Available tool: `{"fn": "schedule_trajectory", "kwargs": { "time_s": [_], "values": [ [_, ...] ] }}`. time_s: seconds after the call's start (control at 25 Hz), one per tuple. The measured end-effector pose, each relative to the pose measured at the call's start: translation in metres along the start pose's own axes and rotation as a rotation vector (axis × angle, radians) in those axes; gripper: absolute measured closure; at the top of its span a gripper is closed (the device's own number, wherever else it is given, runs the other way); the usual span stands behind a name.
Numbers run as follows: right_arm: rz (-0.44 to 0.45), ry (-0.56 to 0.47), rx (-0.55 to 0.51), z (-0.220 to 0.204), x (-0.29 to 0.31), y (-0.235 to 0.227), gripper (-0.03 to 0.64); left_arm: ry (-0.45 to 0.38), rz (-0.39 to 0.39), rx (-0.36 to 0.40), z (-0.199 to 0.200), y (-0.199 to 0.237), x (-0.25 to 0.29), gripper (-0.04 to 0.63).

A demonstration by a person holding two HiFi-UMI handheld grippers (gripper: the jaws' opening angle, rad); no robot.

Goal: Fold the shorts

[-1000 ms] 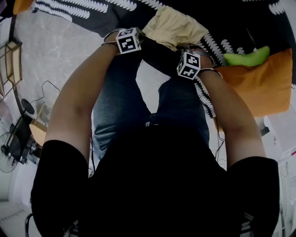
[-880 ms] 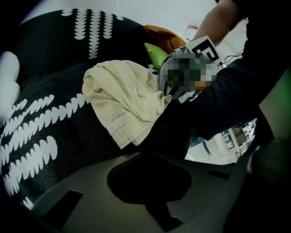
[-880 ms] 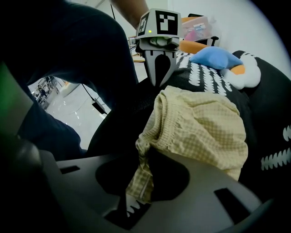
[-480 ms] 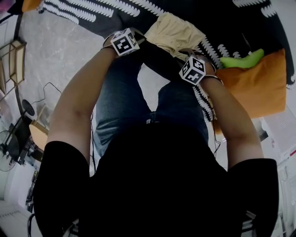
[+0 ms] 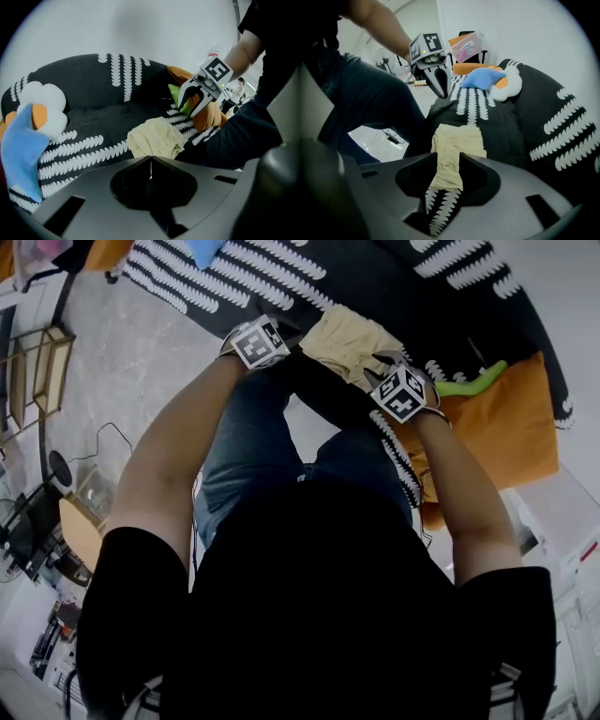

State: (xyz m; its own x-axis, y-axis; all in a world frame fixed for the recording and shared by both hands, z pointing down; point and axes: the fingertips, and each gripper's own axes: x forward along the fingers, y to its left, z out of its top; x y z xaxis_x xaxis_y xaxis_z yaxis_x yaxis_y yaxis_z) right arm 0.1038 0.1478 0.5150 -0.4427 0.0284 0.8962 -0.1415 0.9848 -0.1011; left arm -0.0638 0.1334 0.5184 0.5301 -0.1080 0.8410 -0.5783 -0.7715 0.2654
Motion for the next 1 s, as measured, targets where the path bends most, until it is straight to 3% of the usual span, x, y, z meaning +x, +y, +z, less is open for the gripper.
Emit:
{"fn": "schedule_trajectory", "kwargs": {
  "time_s": [0.28,0.64,1.0],
  "values": [
    [-0.079,-0.079,0.025,0.054,-0.052,-0.033,0.463,-0.174,0.081,-0.095,0.057,-0.002,-0.056,0.577],
    [-0.187,-0.182,-0.029,0.121,-0.116,-0.059,0.463,-0.377,0.199,-0.137,0.123,0.001,-0.142,0.577],
    [-0.288,-0.332,0.041,0.17,-0.197,-0.081,0.468,-0.551,0.305,-0.162,0.155,-0.005,-0.233,0.577]
  ]
}}
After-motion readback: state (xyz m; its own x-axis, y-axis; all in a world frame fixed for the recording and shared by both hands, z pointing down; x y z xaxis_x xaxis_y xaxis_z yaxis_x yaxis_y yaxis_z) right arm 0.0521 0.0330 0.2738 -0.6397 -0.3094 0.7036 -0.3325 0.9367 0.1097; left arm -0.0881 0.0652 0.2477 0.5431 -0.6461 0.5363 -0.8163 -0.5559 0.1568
